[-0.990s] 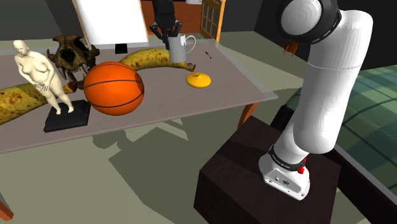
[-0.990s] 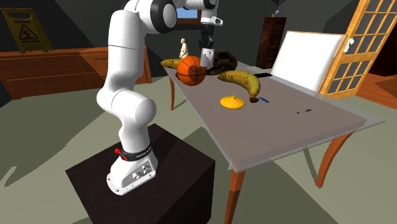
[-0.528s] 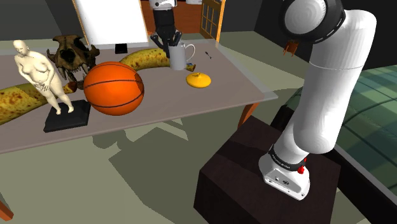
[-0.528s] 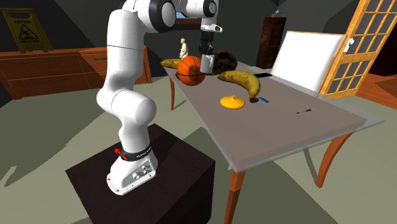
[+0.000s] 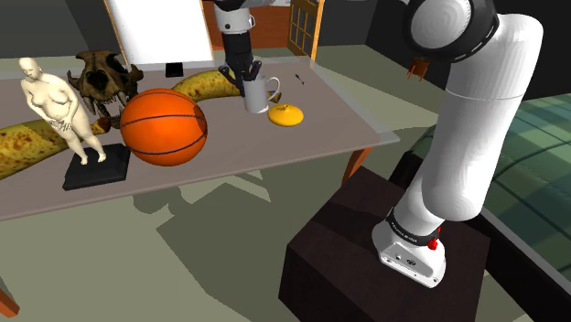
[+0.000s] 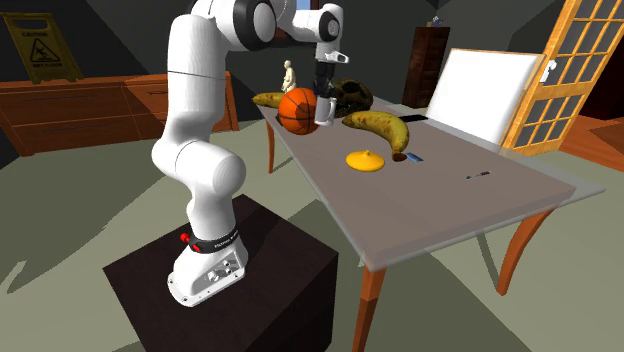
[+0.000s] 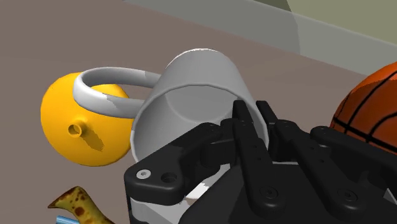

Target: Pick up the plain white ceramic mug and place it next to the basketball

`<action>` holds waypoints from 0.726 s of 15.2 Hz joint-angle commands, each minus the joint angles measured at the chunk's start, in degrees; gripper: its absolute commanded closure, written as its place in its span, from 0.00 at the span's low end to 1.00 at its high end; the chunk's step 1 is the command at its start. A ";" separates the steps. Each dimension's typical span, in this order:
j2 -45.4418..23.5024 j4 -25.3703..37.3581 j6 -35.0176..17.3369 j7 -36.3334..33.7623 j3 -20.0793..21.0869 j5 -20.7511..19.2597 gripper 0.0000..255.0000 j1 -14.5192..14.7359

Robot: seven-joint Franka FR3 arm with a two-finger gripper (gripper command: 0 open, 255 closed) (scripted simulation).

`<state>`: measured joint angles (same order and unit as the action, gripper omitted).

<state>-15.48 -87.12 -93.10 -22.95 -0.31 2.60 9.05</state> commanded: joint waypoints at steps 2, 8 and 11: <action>0.01 -2.23 -2.25 0.08 0.01 0.01 1.00 0.02; -0.52 -6.12 -6.66 0.26 0.01 0.04 1.00 0.04; -0.94 -7.84 -8.81 0.34 0.02 0.07 1.00 0.05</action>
<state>-16.17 -94.51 -101.18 -22.65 -0.29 2.66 9.10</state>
